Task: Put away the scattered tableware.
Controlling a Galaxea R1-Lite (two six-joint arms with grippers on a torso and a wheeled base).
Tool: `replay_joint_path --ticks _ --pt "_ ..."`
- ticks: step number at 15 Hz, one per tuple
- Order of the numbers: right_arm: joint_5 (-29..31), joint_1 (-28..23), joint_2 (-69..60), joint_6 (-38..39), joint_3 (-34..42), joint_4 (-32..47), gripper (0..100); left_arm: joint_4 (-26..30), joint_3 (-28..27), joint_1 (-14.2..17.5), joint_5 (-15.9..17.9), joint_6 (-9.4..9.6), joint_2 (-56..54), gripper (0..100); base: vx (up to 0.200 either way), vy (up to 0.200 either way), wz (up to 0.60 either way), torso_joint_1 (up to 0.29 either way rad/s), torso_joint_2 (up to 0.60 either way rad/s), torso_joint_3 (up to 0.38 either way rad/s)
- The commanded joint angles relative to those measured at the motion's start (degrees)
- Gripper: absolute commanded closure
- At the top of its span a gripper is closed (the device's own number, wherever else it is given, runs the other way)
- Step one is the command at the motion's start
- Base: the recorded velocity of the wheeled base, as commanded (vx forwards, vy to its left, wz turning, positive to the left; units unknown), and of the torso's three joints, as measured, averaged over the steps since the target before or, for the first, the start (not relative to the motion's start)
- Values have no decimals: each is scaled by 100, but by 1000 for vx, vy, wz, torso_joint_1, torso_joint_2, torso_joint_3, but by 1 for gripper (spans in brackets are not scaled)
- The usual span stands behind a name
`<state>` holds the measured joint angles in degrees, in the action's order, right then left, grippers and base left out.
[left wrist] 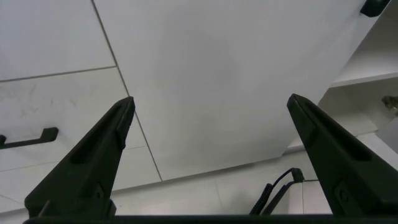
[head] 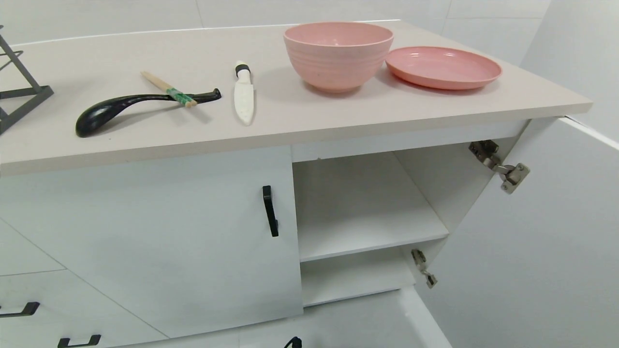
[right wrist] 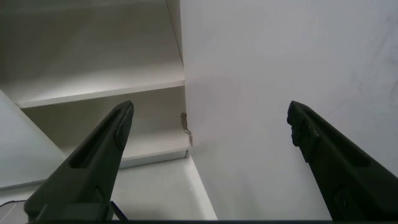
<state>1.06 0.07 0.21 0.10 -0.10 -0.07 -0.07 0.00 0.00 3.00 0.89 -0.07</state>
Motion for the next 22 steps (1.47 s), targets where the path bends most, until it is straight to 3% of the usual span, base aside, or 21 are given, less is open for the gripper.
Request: replay_joint_path --ticks 1,7,17,22 --pt "-1 1 6 -1 1 -1 0 -1 0 0 -1 -1 7 0 0 0 0 0 0 0" --pt "-1 1 6 -1 1 -1 0 -1 0 0 -1 -1 7 0 0 0 0 210 -150 -122" --pt "-1 1 6 -1 1 -1 0 -1 0 0 -1 -1 7 0 0 0 0 180 -543 -206" --pt "-1 1 6 -1 1 -1 0 -1 0 0 -1 -1 7 0 0 0 0 345 -491 -236"
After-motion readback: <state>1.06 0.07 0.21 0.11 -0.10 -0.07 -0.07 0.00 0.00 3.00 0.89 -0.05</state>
